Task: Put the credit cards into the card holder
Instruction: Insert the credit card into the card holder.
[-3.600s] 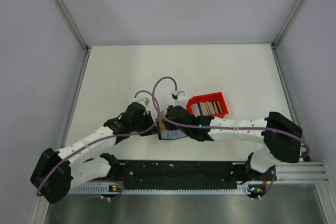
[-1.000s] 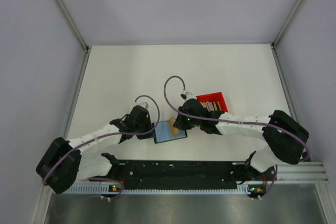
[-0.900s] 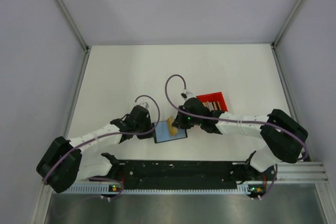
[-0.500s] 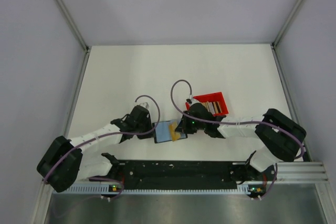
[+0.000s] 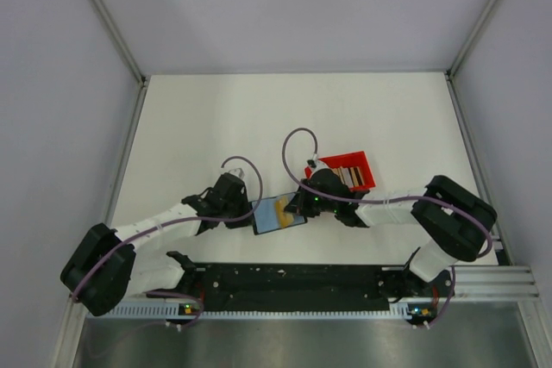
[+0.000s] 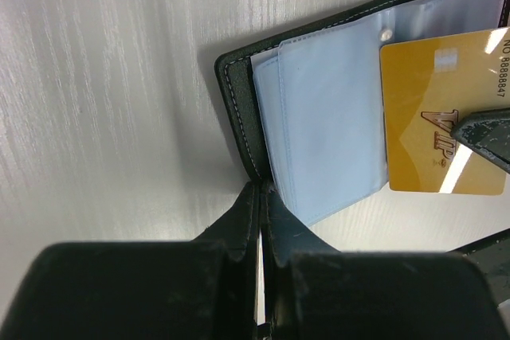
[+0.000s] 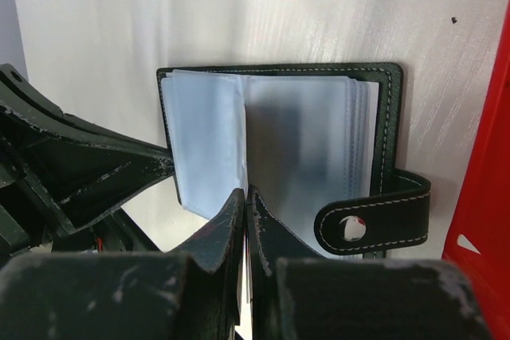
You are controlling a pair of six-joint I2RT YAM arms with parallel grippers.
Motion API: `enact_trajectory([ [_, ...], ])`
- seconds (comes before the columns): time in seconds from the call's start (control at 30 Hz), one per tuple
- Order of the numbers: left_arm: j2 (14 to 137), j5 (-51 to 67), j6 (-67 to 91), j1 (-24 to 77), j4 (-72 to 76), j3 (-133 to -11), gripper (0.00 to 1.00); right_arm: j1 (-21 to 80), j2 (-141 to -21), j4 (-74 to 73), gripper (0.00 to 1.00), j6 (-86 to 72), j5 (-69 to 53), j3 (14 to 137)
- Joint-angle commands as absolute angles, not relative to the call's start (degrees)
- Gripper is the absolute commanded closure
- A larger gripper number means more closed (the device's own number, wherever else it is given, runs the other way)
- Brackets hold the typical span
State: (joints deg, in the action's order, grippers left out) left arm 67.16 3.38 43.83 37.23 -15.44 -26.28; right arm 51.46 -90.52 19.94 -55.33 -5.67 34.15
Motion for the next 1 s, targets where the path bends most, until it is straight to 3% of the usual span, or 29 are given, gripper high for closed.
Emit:
enact_trajectory([
  [0.0, 67.24, 3.95, 44.03, 37.53, -13.80, -25.84, 1.00, 51.15, -87.54, 19.51, 1.00, -54.06, -4.04, 34.63],
  [0.57, 67.76, 4.04, 43.86, 37.44, -13.53, -26.19, 1.00, 50.80, -97.47, 27.86, 1.00, -57.57, -9.32, 32.96],
  [0.97, 67.50, 4.13, 43.77, 37.44, -13.89, -25.93, 1.00, 51.16, -95.37, 20.66, 1.00, -51.52, -1.06, 35.77],
])
